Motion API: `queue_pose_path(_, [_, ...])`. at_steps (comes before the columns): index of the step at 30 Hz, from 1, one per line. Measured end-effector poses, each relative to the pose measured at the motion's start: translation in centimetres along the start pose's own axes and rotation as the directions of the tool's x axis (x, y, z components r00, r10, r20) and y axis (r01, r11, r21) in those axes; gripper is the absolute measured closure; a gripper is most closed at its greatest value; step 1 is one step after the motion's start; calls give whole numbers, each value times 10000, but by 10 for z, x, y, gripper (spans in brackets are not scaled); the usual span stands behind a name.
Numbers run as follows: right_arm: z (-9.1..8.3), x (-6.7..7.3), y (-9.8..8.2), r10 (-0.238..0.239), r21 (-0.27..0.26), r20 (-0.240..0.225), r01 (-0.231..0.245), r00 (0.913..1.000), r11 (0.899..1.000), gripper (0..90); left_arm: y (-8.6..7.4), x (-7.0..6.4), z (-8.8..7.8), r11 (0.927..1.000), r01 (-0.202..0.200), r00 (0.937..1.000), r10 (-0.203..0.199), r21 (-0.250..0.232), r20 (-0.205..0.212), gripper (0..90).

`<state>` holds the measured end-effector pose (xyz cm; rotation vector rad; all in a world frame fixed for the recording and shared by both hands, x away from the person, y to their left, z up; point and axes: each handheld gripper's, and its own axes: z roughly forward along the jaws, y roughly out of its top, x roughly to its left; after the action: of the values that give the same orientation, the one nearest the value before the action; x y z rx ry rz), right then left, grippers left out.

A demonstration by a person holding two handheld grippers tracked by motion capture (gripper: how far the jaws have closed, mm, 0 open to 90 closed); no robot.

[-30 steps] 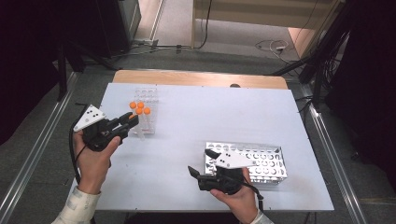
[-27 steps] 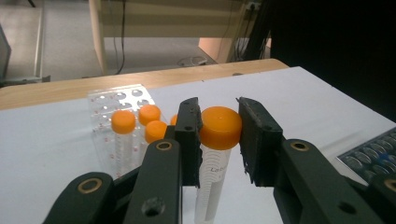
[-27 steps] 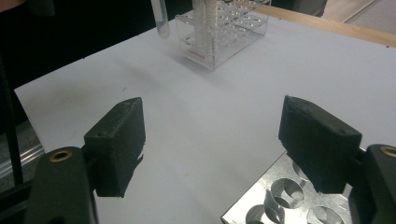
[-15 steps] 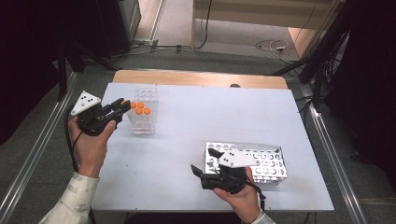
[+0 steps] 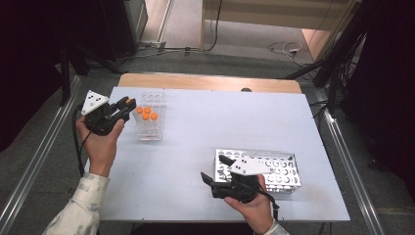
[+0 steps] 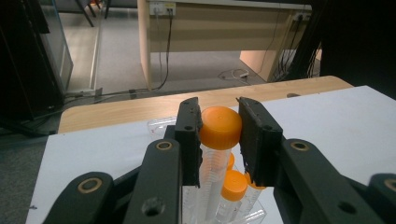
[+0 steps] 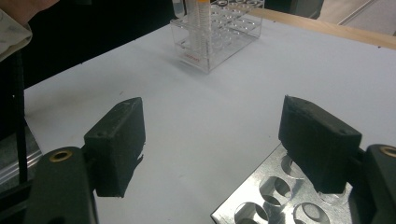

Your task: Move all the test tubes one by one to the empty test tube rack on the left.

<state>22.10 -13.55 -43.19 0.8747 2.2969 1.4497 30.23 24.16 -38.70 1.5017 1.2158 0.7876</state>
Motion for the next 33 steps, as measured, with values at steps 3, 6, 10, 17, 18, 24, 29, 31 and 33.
queue_pose_path(3, [0,0,0,7,-25,-14,-7,10000,10000,216,-1,-1,2,9999,-120,9999,119,-26,-101,705])
queue_pose_path(6, [-1,1,0,13,-25,-5,-13,10000,10000,216,-2,-2,4,9997,-243,9996,243,-41,-166,705])
queue_pose_path(10, [-1,1,0,20,-32,-10,-20,10000,10000,216,-6,-4,7,9995,-306,9994,305,-45,-178,705])
queue_pose_path(17, [-1,1,0,-21,-19,-23,21,10000,10000,216,-19,-2,14,9993,-279,9991,287,235,-318,704])
queue_pose_path(18, [0,1,0,-23,-14,-32,23,10000,10000,216,-20,-2,14,9994,-285,9991,291,216,-314,704])
queue_pose_path(24, [1,1,-1,-31,17,-18,31,10000,10000,216,-27,-3,18,9982,-412,9982,430,443,-409,704])
queue_pose_path(29, [1,2,-1,-35,48,-37,35,10000,10000,216,-32,-4,19,9982,-294,9985,318,518,-451,703])
queue_pose_path(31, [1,1,-1,-35,61,-34,36,10000,10000,216,-33,-4,19,9979,-327,9983,353,567,-471,702])
queue_pose_path(33, [1,1,-1,-35,64,-27,35,10000,10000,216,-34,-5,19,9981,-287,9986,311,551,-438,698])
